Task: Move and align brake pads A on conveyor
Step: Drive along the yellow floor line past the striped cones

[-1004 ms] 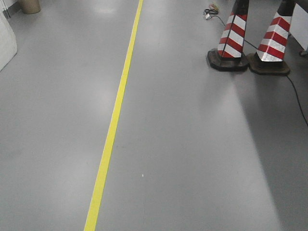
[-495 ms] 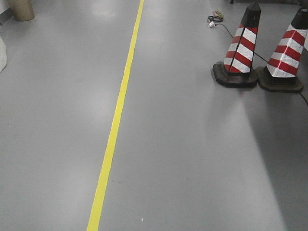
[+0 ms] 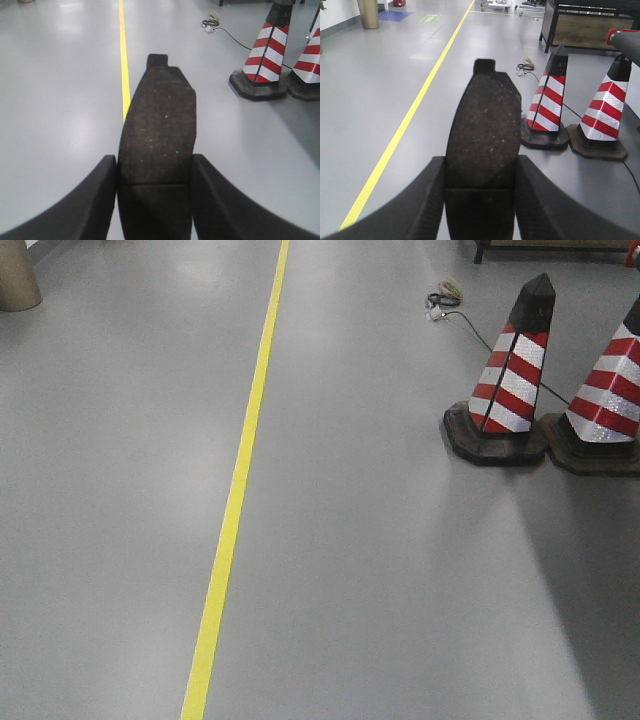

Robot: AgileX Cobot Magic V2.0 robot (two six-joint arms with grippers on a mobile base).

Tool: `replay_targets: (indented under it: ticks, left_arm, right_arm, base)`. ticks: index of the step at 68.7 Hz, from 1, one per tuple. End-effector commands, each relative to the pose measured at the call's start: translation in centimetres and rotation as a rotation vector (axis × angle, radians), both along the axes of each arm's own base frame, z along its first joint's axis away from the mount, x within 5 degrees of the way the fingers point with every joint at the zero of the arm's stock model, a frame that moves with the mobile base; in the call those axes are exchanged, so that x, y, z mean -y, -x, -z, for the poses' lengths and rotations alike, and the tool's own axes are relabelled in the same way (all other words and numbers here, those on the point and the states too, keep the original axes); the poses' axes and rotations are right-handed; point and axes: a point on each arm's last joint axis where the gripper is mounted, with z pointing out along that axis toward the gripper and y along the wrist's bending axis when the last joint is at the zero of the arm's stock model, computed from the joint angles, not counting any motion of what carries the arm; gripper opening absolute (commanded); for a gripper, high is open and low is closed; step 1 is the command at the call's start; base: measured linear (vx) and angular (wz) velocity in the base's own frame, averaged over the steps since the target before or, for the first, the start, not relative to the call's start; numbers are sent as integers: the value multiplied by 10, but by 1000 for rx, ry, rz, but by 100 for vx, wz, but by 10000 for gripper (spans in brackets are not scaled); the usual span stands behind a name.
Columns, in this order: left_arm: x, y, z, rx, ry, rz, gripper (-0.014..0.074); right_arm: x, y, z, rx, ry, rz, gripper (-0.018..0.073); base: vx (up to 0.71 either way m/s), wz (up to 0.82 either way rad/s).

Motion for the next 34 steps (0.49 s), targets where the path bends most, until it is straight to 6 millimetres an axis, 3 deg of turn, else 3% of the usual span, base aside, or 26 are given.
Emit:
replay_targets:
  ticks: [1,34]
  left_arm:
    - [-1,-3,-17,113,31,-19,109]
    - [-1,-3,-17,113,31,-19,109]
  right_arm:
    - [-1,0,-19,123,16,-12,4]
    - [-1,0,-19,123,16,-12,4]
  base:
    - [60,-7]
    - [59,-7]
